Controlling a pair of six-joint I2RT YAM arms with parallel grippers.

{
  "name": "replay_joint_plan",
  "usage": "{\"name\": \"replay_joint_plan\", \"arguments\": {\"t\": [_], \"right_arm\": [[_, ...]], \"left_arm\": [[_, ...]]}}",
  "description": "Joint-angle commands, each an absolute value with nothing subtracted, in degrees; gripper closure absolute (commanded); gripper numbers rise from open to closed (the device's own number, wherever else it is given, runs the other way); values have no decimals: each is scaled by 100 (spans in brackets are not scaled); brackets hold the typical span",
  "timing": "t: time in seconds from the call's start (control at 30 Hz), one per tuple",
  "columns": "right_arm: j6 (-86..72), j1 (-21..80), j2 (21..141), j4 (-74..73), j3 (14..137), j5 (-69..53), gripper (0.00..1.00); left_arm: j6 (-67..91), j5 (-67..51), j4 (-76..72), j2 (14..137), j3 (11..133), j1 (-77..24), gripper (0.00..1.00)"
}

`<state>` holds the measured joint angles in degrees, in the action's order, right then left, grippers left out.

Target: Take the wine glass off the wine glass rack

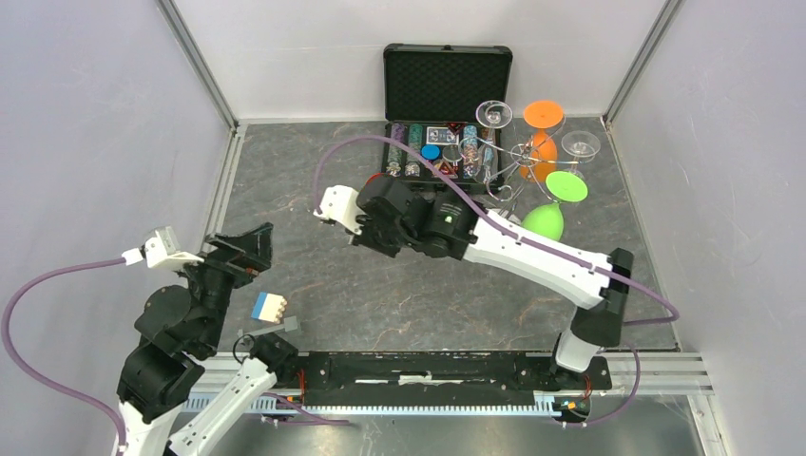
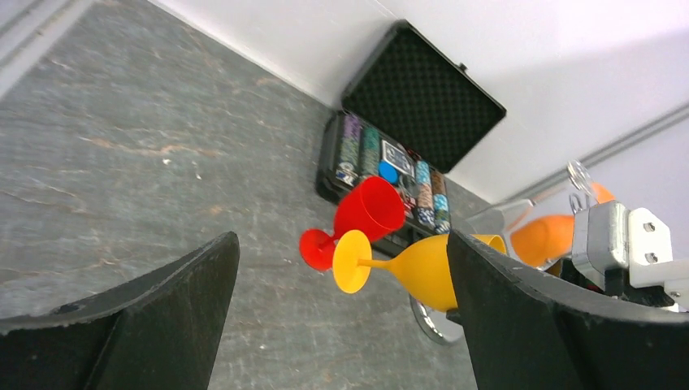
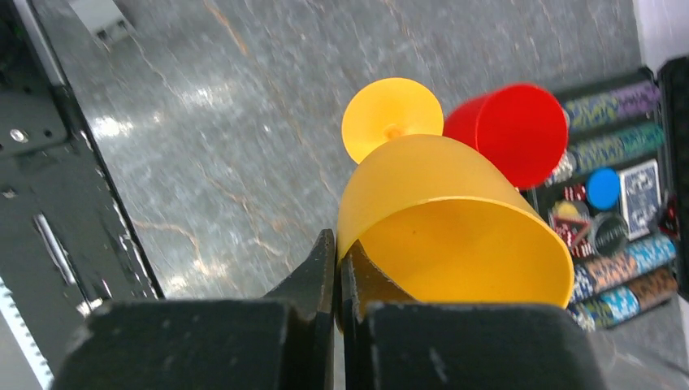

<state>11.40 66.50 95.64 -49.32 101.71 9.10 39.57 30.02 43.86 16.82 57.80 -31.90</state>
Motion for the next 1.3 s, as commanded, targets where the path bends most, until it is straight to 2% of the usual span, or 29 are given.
{"name": "replay_joint_plan", "arguments": {"t": [0.0, 0.2, 0.4, 0.53, 0.67, 0.83, 1.27], "right_arm": [[1150, 6662, 10237, -4608, 10976, 471, 100], [1102, 6641, 11547, -4869, 12159, 708, 100], [1037, 6510, 11907, -4878, 12094, 542, 100], [1038, 6361, 11618, -5096, 11761, 483, 100], [1469, 6349, 10900, -5190, 10732, 110, 100], [1713, 6330, 10359, -5554, 10053, 692, 100], [2030, 5369, 10749, -5861, 10520, 814, 100]], "left_arm": [[3261, 4057, 3997, 1521, 5898, -3183, 0], [2881, 4375, 3402, 1534, 5508, -3178, 0], [2709, 4443, 3093, 2000, 5052, -3184, 0], [2820, 4408, 3108, 2207, 4948, -3179, 0], [2837, 4464, 3103, 2193, 4940, -3184, 0], [2864, 4656, 3073, 2006, 4838, -3182, 0], [2799, 4614, 3026, 1908, 4746, -3184, 0]]}}
